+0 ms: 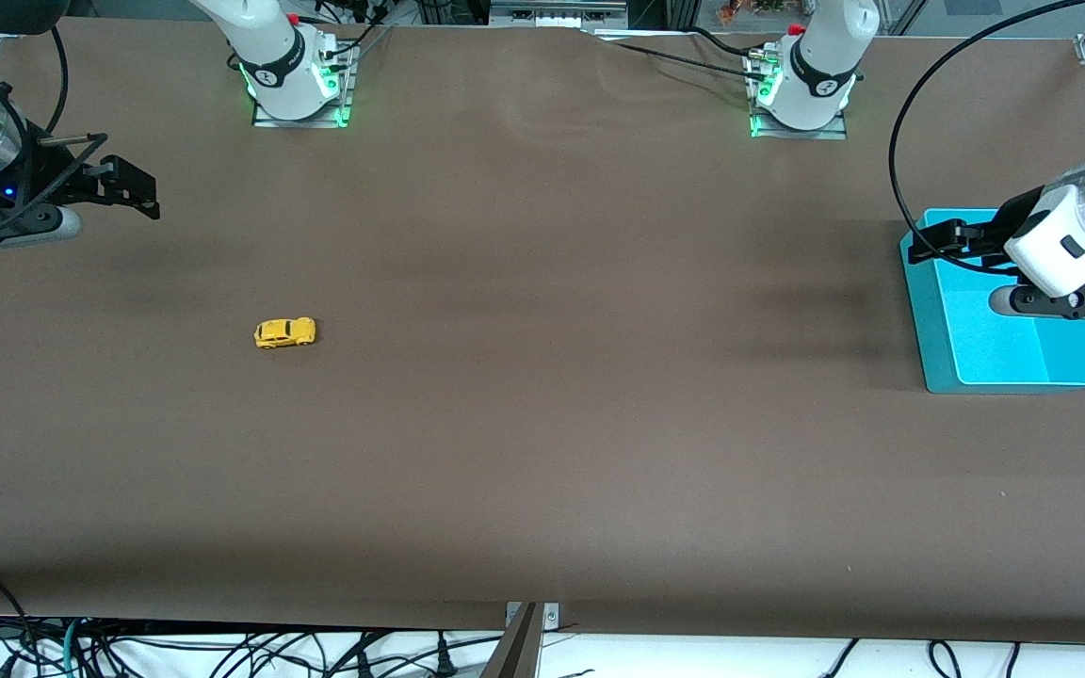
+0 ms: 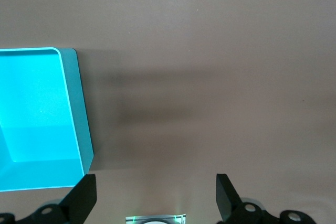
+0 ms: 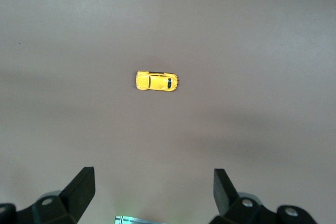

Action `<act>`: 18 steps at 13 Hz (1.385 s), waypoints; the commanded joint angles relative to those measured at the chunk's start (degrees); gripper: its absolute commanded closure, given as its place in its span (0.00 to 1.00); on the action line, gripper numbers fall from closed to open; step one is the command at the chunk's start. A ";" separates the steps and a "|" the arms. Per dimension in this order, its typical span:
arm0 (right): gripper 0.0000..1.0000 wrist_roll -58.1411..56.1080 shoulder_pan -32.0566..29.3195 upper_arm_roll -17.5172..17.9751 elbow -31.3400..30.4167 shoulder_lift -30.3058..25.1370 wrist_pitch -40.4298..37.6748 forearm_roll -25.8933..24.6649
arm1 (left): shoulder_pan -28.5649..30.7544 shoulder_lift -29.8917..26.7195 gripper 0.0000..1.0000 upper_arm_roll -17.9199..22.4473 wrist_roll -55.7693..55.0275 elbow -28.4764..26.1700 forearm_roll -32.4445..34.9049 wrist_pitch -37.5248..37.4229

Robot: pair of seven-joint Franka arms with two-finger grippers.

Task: Wind and store yellow beetle car
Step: 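Lower the right gripper onto the yellow car and close it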

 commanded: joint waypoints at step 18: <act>0.00 -64.74 -2.76 4.93 -21.81 15.29 36.99 -0.87 | 0.14 0.03 0.00 -0.01 1.05 0.50 1.18 -0.12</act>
